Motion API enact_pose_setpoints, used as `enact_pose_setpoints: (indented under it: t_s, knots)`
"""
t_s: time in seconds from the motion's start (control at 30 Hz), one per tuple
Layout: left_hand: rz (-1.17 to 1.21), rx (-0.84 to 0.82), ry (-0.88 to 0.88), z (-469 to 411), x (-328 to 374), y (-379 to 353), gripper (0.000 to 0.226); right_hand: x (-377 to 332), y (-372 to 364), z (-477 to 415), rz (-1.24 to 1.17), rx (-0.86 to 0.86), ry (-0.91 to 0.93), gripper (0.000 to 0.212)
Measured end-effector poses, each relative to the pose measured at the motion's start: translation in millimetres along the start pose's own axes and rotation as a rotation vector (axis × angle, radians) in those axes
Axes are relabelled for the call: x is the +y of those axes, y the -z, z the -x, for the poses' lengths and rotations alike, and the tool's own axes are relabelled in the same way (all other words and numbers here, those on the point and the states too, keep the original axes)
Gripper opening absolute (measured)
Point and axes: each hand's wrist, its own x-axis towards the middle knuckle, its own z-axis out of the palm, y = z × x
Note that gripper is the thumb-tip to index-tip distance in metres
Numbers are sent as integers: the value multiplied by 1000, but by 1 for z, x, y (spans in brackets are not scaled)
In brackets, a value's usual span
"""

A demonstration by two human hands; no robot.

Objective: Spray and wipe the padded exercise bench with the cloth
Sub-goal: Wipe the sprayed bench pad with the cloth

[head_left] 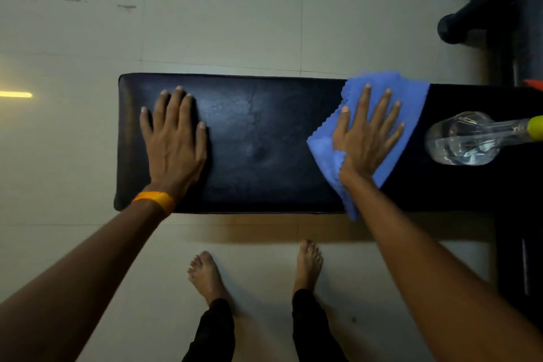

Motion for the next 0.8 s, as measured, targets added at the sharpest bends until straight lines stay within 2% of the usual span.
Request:
enact_pose_setpoints:
  t_s: [0.07,0.1,0.13,0.2,0.27,0.3,0.33,0.4,0.47,0.5,0.53,0.6,0.67,0.7,0.73,0.8]
  knots:
    - [-8,-5,8,4,-4,-2,58,-38,-1,24,-56,58,-64,57]
    - [-15,-6,5,5,-4,-4,58,-54,-1,43,-77,54,-12,57]
    - [-21,0,3,5,-5,-6,59,-67,0,63,-86,13,102,58]
    - [-31,21,6,5,-6,-8,58,-78,3,96,-71,-109,471,57]
    - [-37,38,-1,5,-6,-10,57,-76,7,78,-65,-200,799,56]
    - [-36,43,-6,6,-4,-11,57,-77,6,58,-63,-207,872,56]
    - [-36,46,-9,7,-4,-11,58,-83,3,39,-57,-201,868,56]
    - [-40,47,-9,7,-6,-13,58,-105,-2,15,-57,-177,618,55]
    - [-48,40,-5,7,-7,-13,58,-131,-3,30,-95,-137,388,54]
    - [-51,33,-6,6,-7,-13,58,-138,-1,49,-112,-124,373,54]
    - [-51,27,-8,6,-7,-12,59,-138,2,73,-120,-133,429,54]
    - [-46,21,-14,6,-8,-12,59,-112,9,118,-83,-187,676,54]
    - [-38,17,-23,6,-9,-12,59,-68,10,135,-31,-204,919,53]
    - [-34,15,-23,6,-9,-11,59,-48,7,130,-34,-198,983,52]
    - [-29,13,-20,6,-10,-10,59,-30,5,116,-41,-179,987,51]
    - [-24,3,-14,6,-9,-9,60,3,3,78,-12,-136,848,53]
